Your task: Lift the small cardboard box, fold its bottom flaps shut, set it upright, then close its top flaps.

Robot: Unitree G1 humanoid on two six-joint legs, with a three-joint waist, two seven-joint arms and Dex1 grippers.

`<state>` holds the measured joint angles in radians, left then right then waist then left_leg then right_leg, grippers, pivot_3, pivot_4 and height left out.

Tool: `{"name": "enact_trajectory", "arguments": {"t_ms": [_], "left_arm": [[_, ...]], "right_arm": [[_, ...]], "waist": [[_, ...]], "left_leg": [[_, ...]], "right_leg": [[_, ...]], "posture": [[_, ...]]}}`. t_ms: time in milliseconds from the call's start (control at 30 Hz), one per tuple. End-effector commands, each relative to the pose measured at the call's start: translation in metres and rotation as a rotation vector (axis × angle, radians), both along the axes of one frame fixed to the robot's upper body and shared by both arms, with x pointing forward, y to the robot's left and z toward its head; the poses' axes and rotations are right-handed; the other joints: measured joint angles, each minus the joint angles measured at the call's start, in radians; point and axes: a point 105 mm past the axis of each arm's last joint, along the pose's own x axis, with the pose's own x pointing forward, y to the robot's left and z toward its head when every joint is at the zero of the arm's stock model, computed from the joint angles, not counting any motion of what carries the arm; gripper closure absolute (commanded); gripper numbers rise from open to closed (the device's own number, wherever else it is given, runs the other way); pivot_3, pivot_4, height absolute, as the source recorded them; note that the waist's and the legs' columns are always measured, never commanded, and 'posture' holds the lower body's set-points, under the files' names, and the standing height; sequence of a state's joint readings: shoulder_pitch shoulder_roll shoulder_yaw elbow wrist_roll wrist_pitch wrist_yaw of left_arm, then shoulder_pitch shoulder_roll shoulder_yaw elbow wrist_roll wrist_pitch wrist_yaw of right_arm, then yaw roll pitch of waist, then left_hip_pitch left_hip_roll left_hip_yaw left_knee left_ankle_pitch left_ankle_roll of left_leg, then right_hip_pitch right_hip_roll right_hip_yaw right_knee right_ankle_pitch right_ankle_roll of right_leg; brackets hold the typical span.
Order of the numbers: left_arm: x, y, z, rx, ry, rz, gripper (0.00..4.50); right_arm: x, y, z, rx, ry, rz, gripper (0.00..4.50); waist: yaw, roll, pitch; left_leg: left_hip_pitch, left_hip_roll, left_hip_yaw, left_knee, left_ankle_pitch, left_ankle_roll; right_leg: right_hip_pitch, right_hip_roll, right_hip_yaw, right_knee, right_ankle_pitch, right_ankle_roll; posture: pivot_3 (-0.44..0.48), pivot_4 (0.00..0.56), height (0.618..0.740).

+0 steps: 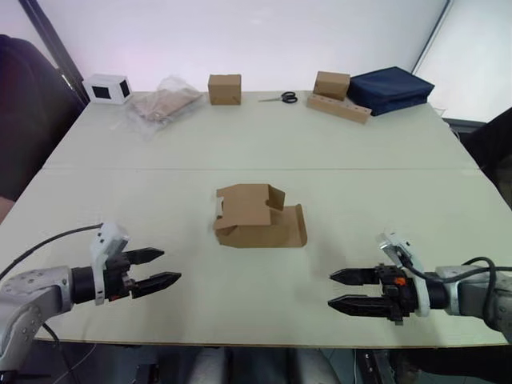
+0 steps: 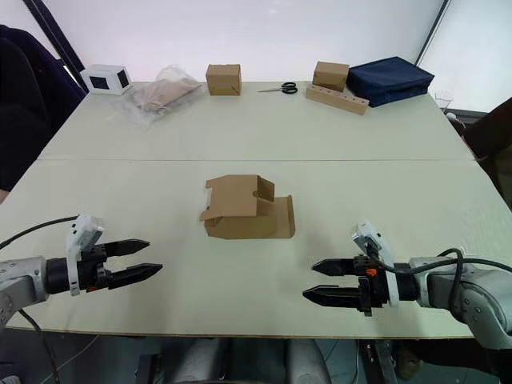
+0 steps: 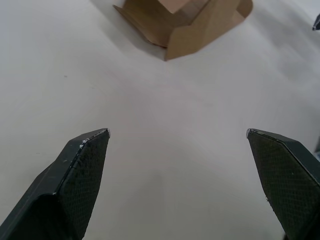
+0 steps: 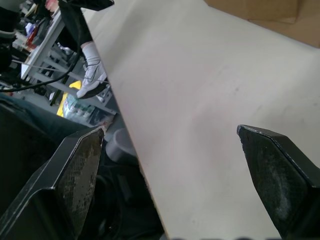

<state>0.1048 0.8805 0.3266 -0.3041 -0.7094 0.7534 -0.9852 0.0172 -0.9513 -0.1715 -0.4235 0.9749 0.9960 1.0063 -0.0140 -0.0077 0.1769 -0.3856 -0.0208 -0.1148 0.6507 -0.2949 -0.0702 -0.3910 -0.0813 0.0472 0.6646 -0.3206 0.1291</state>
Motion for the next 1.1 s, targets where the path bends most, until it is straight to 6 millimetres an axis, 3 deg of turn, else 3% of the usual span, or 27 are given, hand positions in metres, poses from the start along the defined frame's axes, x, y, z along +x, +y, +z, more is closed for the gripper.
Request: {"name": "enact_trajectory", "arguments": {"t_ms": [33,200,300,433,667,867,1100], "left_arm": [[0.008,0.013,0.013,-0.011,0.071,0.008,0.00],[0.034,0.008,0.050,-0.224,0.236,0.009,0.00],[0.059,-0.004,0.067,-0.398,0.338,0.002,0.00],[0.079,-0.016,0.062,-0.505,0.484,0.006,0.00],[0.107,-0.045,0.041,-0.622,0.617,-0.011,0.00],[0.115,-0.069,0.038,-0.654,0.651,-0.074,0.00],[0.113,-0.079,0.032,-0.650,0.686,-0.112,0.00]], "right_arm": [[0.012,-0.002,0.025,0.018,-0.124,-0.019,0.03],[0.018,0.011,0.049,0.014,-0.247,0.019,0.03],[0.019,0.030,0.063,0.024,-0.330,0.076,0.03],[0.018,0.044,0.066,0.015,-0.373,0.116,0.03],[0.016,0.047,0.060,-0.008,-0.368,0.130,0.03],[0.015,0.048,0.056,-0.021,-0.360,0.117,0.03],[0.014,0.050,0.056,-0.013,-0.358,0.091,0.03]], "waist": [[-0.001,0.000,0.000],[-0.001,0.000,0.000],[-0.005,0.000,0.000],[-0.016,0.000,0.000],[-0.029,-0.001,0.000],[-0.031,-0.001,0.000],[-0.029,-0.001,0.000]], "left_leg": [[0.000,0.000,0.000,0.000,0.000,0.000],[-0.001,0.000,-0.001,0.000,0.000,0.000],[-0.001,0.000,-0.001,0.001,0.000,0.000],[-0.001,0.000,-0.001,0.001,0.000,0.000],[-0.005,-0.001,-0.002,0.003,0.002,-0.003],[-0.005,-0.001,-0.001,0.003,0.003,-0.006],[-0.005,-0.001,-0.001,0.003,0.003,-0.006]], "right_leg": [[0.000,0.000,0.000,0.000,0.000,0.000],[0.000,0.000,-0.002,0.000,0.000,0.000],[-0.001,0.000,-0.002,0.000,0.000,0.000],[-0.001,0.001,-0.002,0.001,0.000,0.000],[-0.004,0.000,-0.002,0.002,0.000,0.000],[-0.005,0.000,-0.002,0.002,0.000,0.000],[-0.005,0.000,-0.001,0.002,0.000,0.000]], "posture": [[0.000,0.150,0.740],[0.000,0.150,0.740],[0.000,0.150,0.740],[0.000,0.150,0.740],[0.000,0.150,0.740],[0.000,0.150,0.740],[0.000,0.150,0.740]]}}
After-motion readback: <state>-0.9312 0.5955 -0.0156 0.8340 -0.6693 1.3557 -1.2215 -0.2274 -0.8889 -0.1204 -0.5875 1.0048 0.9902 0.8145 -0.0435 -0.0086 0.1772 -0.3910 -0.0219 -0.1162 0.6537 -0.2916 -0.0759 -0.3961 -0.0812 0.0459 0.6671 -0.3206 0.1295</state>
